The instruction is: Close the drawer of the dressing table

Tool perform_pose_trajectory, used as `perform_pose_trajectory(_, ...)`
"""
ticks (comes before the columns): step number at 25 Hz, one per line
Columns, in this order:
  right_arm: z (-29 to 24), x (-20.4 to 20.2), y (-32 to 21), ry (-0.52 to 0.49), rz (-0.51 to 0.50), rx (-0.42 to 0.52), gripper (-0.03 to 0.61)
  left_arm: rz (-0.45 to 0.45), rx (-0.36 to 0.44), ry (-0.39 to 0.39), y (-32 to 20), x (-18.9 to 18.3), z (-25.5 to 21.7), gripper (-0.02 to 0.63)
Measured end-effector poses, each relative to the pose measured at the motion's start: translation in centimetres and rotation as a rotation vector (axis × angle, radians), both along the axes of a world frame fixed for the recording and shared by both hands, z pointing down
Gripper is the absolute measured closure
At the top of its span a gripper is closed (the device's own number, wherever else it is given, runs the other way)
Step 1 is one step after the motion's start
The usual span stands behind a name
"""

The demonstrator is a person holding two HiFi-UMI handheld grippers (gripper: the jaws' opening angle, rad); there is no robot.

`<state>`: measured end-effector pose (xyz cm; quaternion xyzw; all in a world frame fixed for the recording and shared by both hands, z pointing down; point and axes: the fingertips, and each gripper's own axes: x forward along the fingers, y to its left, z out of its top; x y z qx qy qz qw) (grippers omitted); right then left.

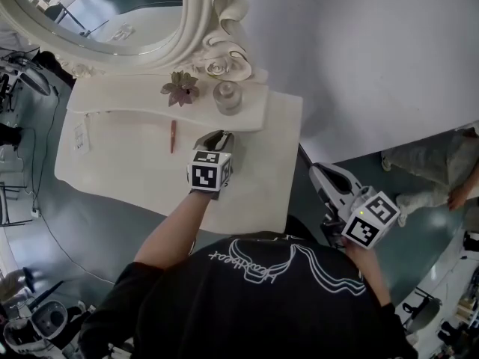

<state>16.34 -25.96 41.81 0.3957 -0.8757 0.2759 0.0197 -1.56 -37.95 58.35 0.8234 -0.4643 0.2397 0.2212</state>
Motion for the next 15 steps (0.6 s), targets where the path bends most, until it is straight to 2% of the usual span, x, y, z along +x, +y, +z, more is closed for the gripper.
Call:
perform_pose_trajectory(8,0.1,-0.2,-0.1,0.001,-0.006,-0.002,0.574,-0.003,0.016,-0.001,-0.1,0.1,0.1,0.518)
perform_pose_trajectory(12,0.0,-0.6,0.3,0.001,-0.015,-0.005,0.574,0.024,0.028,0.007,-0.1,0.4,-0.2,0.512)
perform_pose_trajectory(15,0.0,-1.1,0.8,0.006,-0.023,-0.006,0.574,0.039,0.041,-0.001,0.3,0.3,-0.7,0.469)
